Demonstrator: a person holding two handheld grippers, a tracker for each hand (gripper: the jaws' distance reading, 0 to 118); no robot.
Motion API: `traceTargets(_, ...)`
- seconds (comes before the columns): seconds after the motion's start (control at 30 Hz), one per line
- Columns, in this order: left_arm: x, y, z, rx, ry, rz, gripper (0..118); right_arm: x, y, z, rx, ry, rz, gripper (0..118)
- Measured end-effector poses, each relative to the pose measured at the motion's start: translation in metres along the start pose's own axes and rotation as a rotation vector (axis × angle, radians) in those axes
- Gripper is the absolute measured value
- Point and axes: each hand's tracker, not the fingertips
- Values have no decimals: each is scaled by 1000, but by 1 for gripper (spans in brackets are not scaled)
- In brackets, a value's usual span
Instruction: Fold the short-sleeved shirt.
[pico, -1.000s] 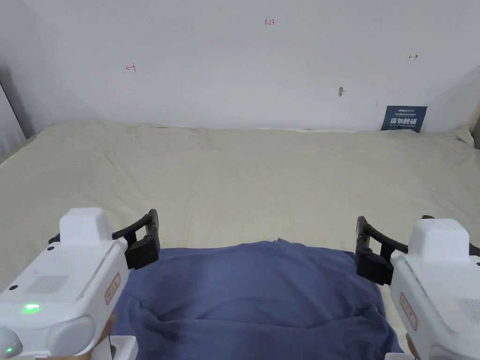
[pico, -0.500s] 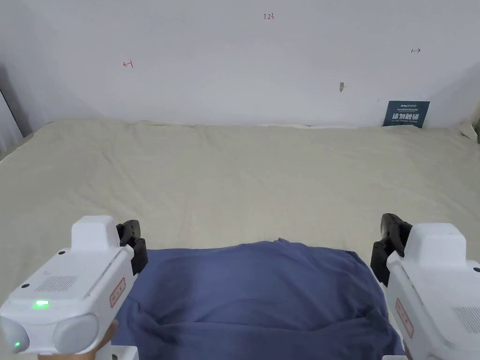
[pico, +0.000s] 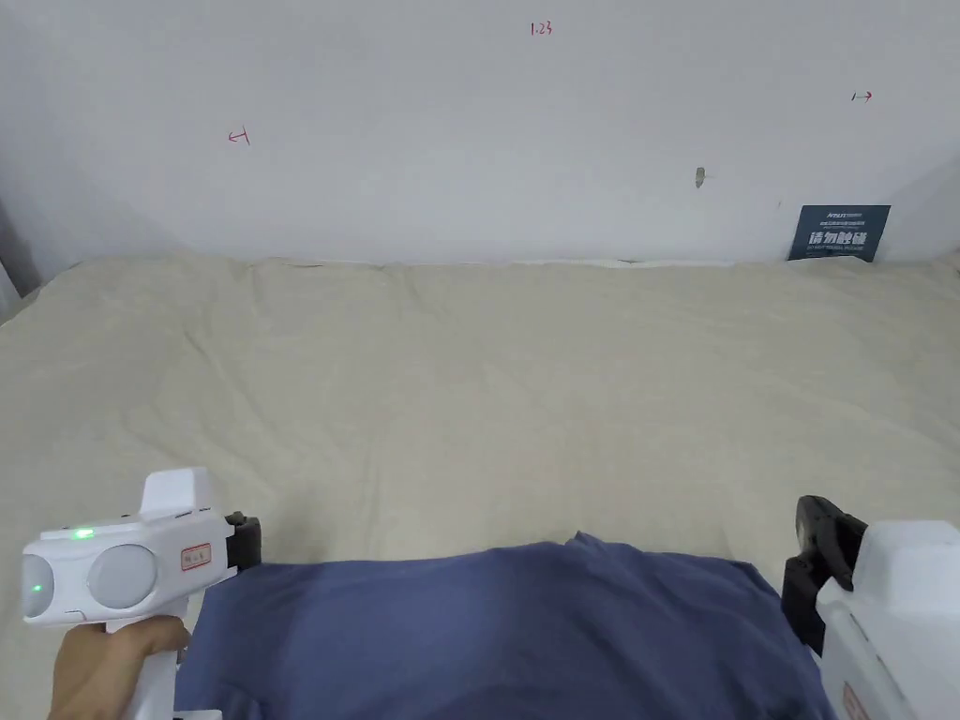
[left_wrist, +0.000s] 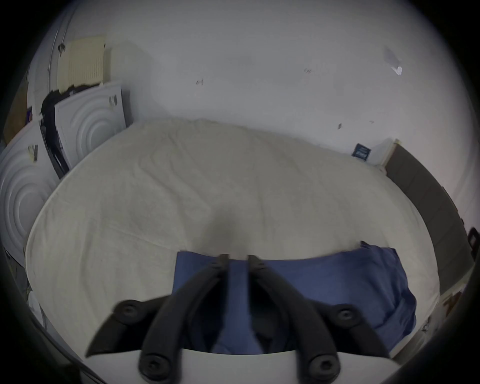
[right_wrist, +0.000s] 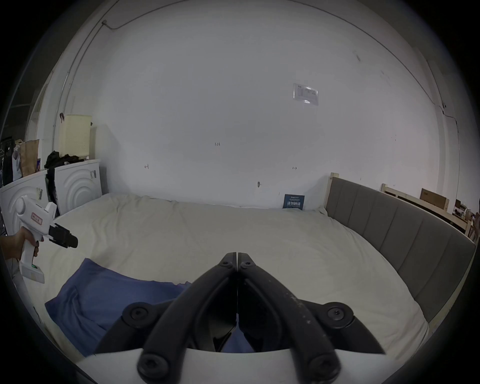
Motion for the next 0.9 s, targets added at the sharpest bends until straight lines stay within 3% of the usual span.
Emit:
traceTargets(0.03, -6, 3, -13, -16, 7, 21, 27, 0, -1, -8, -9, -2, 2, 2)
traceTargets(0.07, -13, 6, -28, -32, 15, 27, 61, 0, -2, -15, -18, -4, 4, 2)
traceTargets(0.1, -19, 9, -40, -78, 29, 30, 84, 0, -3, -21, -25, -9, 7, 2)
traceTargets(0.13, -22, 9, -50, -110, 62, 44, 101, 0, -4, -28, -34, -14, 13, 2)
traceTargets(0.17, -26, 10, -61, -131, 81, 42, 107, 0, -5, -34, -43, -16, 16, 2)
traceTargets(0.3, -44, 7, -107, -234, 129, 20, 105, 0, -14, -53, -79, -27, 20, 2)
traceTargets(0.37, -49, 2, -124, -279, 159, 30, 99, 2, -20, -64, -108, -28, 31, 2)
traceTargets(0.47, -50, -10, -139, -303, 151, 15, 70, 5, -28, -72, -137, -32, 33, 2)
traceTargets(0.53, -43, -17, -133, -263, 151, -18, 66, 9, -33, -77, -161, -35, 30, 2)
traceTargets(0.63, -36, -17, -130, -250, 131, -20, 34, 18, -40, -81, -206, -31, 21, 3)
traceTargets(0.7, -27, -18, -127, -236, 125, -38, 2, 24, -44, -85, -228, -39, 2, 7)
traceTargets(0.73, -22, -18, -126, -228, 133, -61, 2, 30, -45, -88, -242, -40, -25, 13)
traceTargets(0.8, -18, -17, -122, -218, 125, -76, 2, 41, -44, -98, -273, -39, -66, 36)
traceTargets(0.83, -15, -16, -115, -188, 127, -87, 2, 48, -44, -105, -298, -34, -86, 53)
traceTargets(0.87, -13, -14, -106, -148, 122, -91, 2, 53, -44, -113, -315, -32, -95, 80)
traceTargets(0.9, -12, -11, -96, -116, 98, -80, 2, 59, -45, -123, -344, -33, -117, 99)
